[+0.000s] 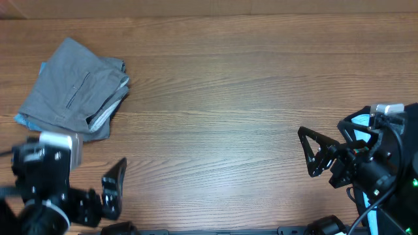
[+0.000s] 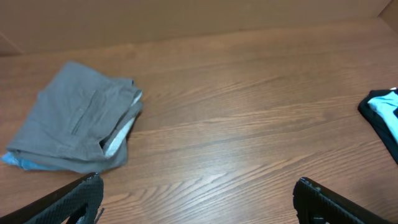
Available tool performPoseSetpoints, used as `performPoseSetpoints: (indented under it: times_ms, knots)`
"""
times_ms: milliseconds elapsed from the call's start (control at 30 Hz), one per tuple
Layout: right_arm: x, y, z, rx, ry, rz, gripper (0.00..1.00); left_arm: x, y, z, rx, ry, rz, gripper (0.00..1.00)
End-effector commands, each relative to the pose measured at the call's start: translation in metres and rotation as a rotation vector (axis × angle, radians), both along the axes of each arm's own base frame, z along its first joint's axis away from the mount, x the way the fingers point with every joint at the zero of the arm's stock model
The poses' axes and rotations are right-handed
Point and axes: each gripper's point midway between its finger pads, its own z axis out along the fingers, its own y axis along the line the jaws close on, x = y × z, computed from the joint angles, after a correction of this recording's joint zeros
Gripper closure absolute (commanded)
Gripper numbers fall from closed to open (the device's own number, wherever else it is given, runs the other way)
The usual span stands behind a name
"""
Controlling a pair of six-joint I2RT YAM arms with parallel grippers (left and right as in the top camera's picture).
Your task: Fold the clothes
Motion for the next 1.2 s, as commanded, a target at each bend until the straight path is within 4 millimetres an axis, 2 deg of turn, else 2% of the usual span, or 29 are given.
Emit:
performPoseSetpoints:
  times_ms: [0, 667, 733, 867, 933, 1000, 1033, 1067, 1167]
  knots:
    - [-0.002, -0.003, -0.001, -0.014, 0.006, -0.01, 0.0, -0.003, 0.001, -0.001, 0.006, -0.003, 0.004, 0.0]
    - [-0.005, -0.007, -0.009, -0.041, 0.034, -0.015, 0.0, -0.002, 0.001, -0.001, 0.006, 0.0, 0.004, 0.0]
    - [-0.001, -0.009, -0.005, -0.078, -0.008, -0.012, 0.0, -0.002, 0.001, -0.001, 0.006, 0.0, 0.004, 0.0]
    - [0.011, -0.003, 0.039, -0.266, -0.357, 0.111, 0.0, -0.002, 0.001, -0.001, 0.006, 0.0, 0.004, 0.0]
    - [0.011, -0.002, 0.045, -0.313, -0.456, 0.148, 0.0, -0.002, 0.001, -0.001, 0.006, 0.0, 0.004, 0.0]
    - [0.013, -0.006, 0.038, -0.319, -0.498, 0.13, 0.0, -0.002, 0.001, -0.001, 0.006, 0.0, 0.004, 0.0]
    - [0.013, -0.01, 0.027, -0.324, -0.492, 0.112, 0.0, -0.002, 0.001, -0.001, 0.006, 0.0, 0.004, 0.0]
    - [0.013, -0.014, 0.007, -0.331, -0.478, 0.092, 0.0, -0.002, 0.001, -0.001, 0.006, 0.0, 0.004, 0.0]
    - [0.01, -0.017, -0.027, -0.331, -0.471, 0.082, 0.0, -0.002, 0.001, -0.001, 0.006, 0.0, 0.004, 0.0]
